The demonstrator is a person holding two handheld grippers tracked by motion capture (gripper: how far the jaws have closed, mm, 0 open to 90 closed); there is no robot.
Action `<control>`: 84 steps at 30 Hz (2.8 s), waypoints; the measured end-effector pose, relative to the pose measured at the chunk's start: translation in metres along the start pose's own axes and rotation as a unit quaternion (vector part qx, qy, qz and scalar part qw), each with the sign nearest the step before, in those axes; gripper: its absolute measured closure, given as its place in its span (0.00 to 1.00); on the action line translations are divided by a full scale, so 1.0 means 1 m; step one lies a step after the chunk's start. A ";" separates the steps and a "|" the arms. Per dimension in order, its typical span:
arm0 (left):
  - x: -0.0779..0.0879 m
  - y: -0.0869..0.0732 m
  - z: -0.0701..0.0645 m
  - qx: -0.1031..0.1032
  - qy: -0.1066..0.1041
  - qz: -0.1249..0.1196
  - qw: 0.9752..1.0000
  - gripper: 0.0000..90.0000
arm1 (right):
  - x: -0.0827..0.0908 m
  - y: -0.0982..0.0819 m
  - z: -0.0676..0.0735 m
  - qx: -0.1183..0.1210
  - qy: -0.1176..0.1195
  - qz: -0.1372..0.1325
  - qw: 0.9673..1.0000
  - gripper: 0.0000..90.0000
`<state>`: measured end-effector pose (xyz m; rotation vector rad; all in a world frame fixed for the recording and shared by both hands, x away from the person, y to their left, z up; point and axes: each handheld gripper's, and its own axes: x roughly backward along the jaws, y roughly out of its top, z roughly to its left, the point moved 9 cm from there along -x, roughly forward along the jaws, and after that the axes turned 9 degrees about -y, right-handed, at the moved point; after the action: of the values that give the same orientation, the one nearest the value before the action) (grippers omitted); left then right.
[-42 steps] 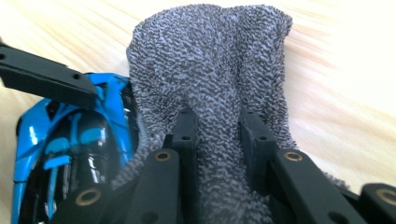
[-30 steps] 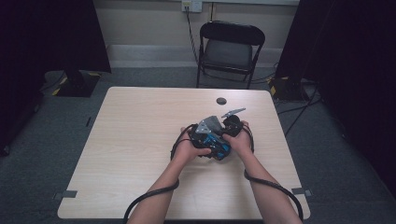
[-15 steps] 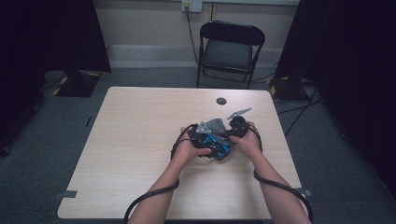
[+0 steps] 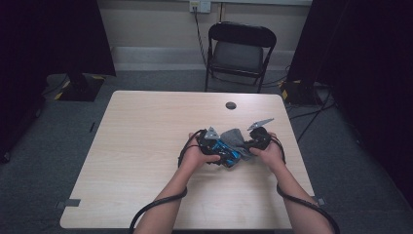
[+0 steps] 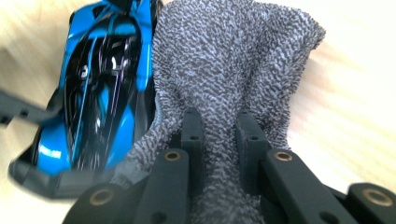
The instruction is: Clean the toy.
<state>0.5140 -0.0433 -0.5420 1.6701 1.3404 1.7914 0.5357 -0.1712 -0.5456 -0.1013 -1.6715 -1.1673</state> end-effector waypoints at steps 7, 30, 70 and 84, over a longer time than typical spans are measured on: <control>0.000 0.000 0.000 0.001 0.000 0.004 1.000 0.10 | 0.013 -0.017 -0.003 -0.006 0.007 -0.002 1.000 0.85; 0.000 0.001 0.000 0.001 0.002 0.011 1.000 0.10 | 0.054 -0.064 0.014 -0.007 0.022 -0.002 1.000 0.86; 0.000 0.001 0.000 0.004 0.001 0.005 1.000 0.10 | 0.006 0.031 -0.017 -0.038 -0.048 -0.039 0.997 0.86; 0.000 0.001 0.000 0.004 0.001 0.005 1.000 0.10 | -0.036 0.040 0.012 0.003 -0.031 -0.022 0.999 0.84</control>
<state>0.5142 -0.0437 -0.5417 1.6824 1.3439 1.7966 0.5660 -0.1260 -0.5475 -0.0980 -1.7404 -1.2026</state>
